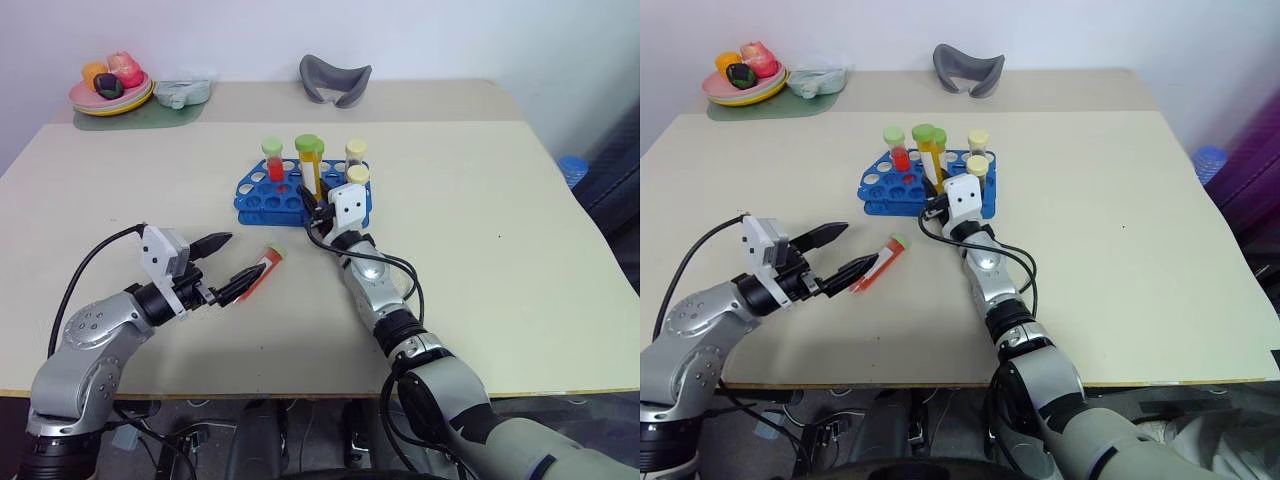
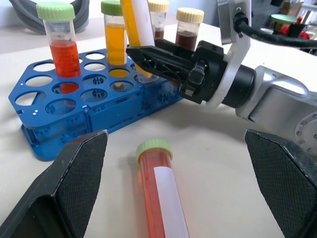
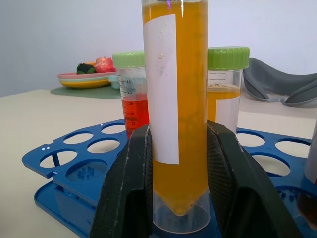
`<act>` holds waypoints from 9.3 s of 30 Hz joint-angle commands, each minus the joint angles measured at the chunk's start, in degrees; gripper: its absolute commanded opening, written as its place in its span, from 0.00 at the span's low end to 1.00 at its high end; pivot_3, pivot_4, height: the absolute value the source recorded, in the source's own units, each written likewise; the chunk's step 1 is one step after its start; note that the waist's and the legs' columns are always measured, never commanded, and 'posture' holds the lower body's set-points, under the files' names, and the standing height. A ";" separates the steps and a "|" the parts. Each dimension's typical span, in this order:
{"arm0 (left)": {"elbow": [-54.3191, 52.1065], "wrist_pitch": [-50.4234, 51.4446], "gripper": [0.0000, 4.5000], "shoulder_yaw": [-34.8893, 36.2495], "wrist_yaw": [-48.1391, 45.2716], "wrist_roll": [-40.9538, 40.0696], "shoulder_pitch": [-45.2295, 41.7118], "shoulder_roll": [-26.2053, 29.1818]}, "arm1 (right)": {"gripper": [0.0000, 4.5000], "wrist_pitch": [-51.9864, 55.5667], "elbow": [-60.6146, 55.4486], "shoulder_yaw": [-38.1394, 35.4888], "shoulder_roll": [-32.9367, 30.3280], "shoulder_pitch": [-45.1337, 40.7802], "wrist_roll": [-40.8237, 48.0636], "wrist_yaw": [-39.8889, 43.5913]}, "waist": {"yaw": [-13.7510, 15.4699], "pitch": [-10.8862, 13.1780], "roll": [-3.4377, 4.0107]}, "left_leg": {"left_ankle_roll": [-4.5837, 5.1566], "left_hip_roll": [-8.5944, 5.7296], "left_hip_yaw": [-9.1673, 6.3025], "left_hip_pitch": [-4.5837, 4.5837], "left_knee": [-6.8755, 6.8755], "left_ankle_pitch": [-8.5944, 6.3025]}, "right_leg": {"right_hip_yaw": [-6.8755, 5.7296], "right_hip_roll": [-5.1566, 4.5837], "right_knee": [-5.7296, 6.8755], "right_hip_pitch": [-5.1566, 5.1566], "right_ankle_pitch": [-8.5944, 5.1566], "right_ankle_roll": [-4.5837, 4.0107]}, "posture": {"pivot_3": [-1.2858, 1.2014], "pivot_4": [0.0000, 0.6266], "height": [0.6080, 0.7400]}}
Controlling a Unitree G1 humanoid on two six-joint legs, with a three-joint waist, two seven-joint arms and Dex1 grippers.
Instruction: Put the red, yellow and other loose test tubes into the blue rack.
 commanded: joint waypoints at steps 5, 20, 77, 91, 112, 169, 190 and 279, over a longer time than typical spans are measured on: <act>-1.23 -0.78 1.00 1.05 0.09 -0.70 -0.25 -0.06 | 0.19 -1.01 0.83 -0.08 2.69 0.14 0.04 0.02 | -0.01 0.00 0.00 | 0.00 0.00 0.00 0.00 0.00 0.00 | 0.00 0.00 0.00 0.00 0.00 0.00 | 0.52 0.24 0.44; -0.90 -1.18 1.00 2.64 0.21 -0.76 0.88 0.27 | 0.19 1.46 -13.82 3.12 1.26 1.71 2.84 10.82 | -0.14 0.00 0.01 | 0.00 0.01 -0.01 -0.02 -0.01 0.00 | 0.01 0.01 0.02 -0.04 0.00 0.00 | 0.52 0.24 0.44; -1.25 0.01 1.00 -5.33 -3.02 -0.26 -0.78 -0.61 | 0.71 78.86 -65.81 31.91 -54.53 -5.97 -12.05 65.19 | 0.19 0.10 -0.21 | 0.35 -0.03 -0.03 0.25 -0.17 -0.19 | -0.07 -0.03 -0.24 0.23 0.00 -0.01 | 0.52 0.24 0.44; 0.28 -0.32 1.00 -6.47 -3.64 -0.04 -2.33 -0.86 | 0.71 88.09 -64.83 41.10 -54.13 -10.62 -18.44 66.57 | 0.24 0.09 -0.21 | 0.35 -0.04 -0.02 0.25 -0.17 -0.19 | -0.07 -0.04 -0.25 0.24 0.00 -0.01 | 0.52 0.24 0.44; 0.65 -0.89 1.00 -6.54 -3.73 0.49 -1.94 -1.39 | 0.71 89.93 -60.24 45.36 -52.15 -13.57 -16.32 69.73 | 0.05 0.07 -0.24 | 0.35 -0.04 -0.03 0.39 -0.17 -0.19 | -0.07 -0.03 -0.24 0.34 0.00 -0.01 | 0.52 0.24 0.44; 2.67 -2.49 1.00 3.31 -0.51 0.58 -0.05 0.47 | 0.21 24.01 -22.53 2.33 -1.16 1.20 -4.23 2.62 | -0.26 0.09 -0.32 | -0.13 -0.04 0.04 0.02 -0.14 0.07 | -0.04 -0.01 -0.10 0.01 0.01 0.00 | 0.52 0.24 0.44; 2.39 -2.22 1.00 2.93 -0.36 -0.14 -0.85 0.60 | 0.21 19.27 -17.94 2.30 0.56 4.76 -3.71 -2.34 | -0.21 0.09 -0.32 | -0.13 -0.02 0.02 0.02 -0.12 0.07 | -0.03 -0.01 -0.06 0.01 0.01 0.00 | 0.52 0.24 0.44; -2.42 33.80 1.00 -7.24 13.17 -0.84 -20.41 16.49 | 0.99 46.76 -70.79 0.02 -31.19 16.67 22.54 30.41 | 0.32 0.14 -0.42 | 0.18 -0.08 -0.18 0.10 -0.08 -0.10 | -0.12 0.00 -0.12 0.19 0.00 0.00 | 0.52 0.24 0.44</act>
